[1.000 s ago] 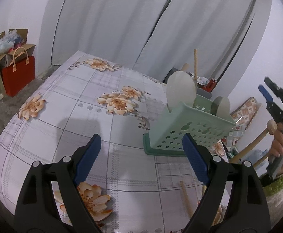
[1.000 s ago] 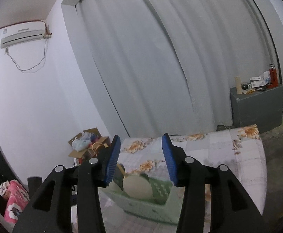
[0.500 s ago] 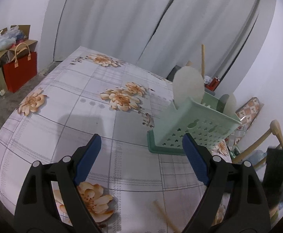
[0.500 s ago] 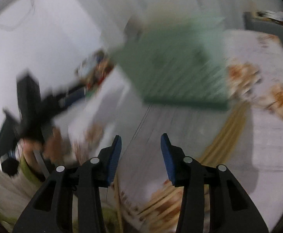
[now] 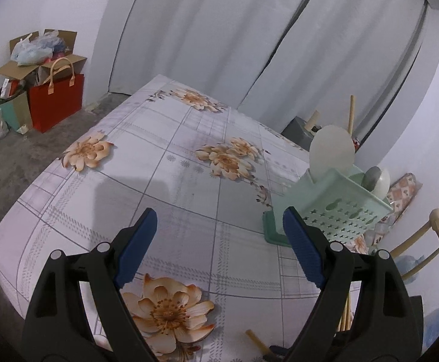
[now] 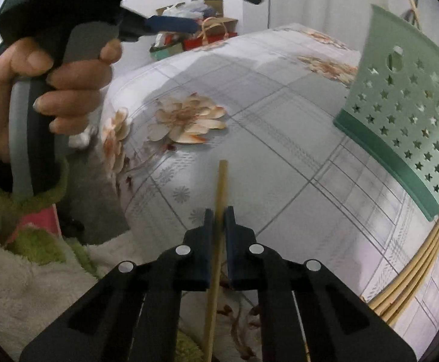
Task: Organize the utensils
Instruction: 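Lift the chopstick with the right gripper, insert it into the caddy, open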
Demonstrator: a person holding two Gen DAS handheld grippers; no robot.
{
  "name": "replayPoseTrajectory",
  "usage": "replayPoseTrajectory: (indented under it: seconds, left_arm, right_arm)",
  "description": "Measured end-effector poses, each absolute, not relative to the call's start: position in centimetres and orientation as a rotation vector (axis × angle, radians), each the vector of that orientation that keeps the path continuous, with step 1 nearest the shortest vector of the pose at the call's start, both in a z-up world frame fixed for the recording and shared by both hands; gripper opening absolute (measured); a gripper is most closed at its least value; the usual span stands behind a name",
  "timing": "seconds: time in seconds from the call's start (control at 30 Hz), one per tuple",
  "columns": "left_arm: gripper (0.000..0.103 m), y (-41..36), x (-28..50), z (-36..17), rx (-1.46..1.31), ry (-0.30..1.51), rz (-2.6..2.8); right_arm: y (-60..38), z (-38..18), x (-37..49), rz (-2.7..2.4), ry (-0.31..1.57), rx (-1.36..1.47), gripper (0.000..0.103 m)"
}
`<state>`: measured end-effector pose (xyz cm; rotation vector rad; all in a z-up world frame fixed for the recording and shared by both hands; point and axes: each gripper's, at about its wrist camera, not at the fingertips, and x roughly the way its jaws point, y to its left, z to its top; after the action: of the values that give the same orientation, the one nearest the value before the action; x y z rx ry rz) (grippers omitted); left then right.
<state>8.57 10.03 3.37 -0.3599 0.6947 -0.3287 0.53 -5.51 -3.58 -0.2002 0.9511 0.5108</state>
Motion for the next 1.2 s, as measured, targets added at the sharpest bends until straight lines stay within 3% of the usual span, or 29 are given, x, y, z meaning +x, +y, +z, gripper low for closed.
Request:
replayPoseTrajectory:
  seconds: [0.17,0.33,0.6,0.77,1.2]
  left_arm:
    - [0.081,9.7,8.5,3.1,-0.354,0.697,-0.341]
    - [0.081,9.3,8.8,2.4,-0.358,0.717,-0.351]
    - [0.081,7.8,8.8,1.0,-0.338,0.759,-0.370]
    - [0.081,7.4,8.9,0.6,-0.333,0.768,-0.373]
    - [0.081,8.5,9.9,-0.2,-0.348,0.787,-0.350]
  right_arm:
    - [-8.4,-2.3,1.2,0.483,0.956,-0.052,0.007]
    - [-12.9,3.1,0.8,0.404,0.826,0.095,0.007]
    - [-21.4,17.0,0.8,0.281,0.369,0.255,0.007]
    - [-24.2,22.5,2.5,0.272,0.113,0.344,0.007]
    - [-21.1,20.6,11.4,0.126,-0.018,0.208,0.007]
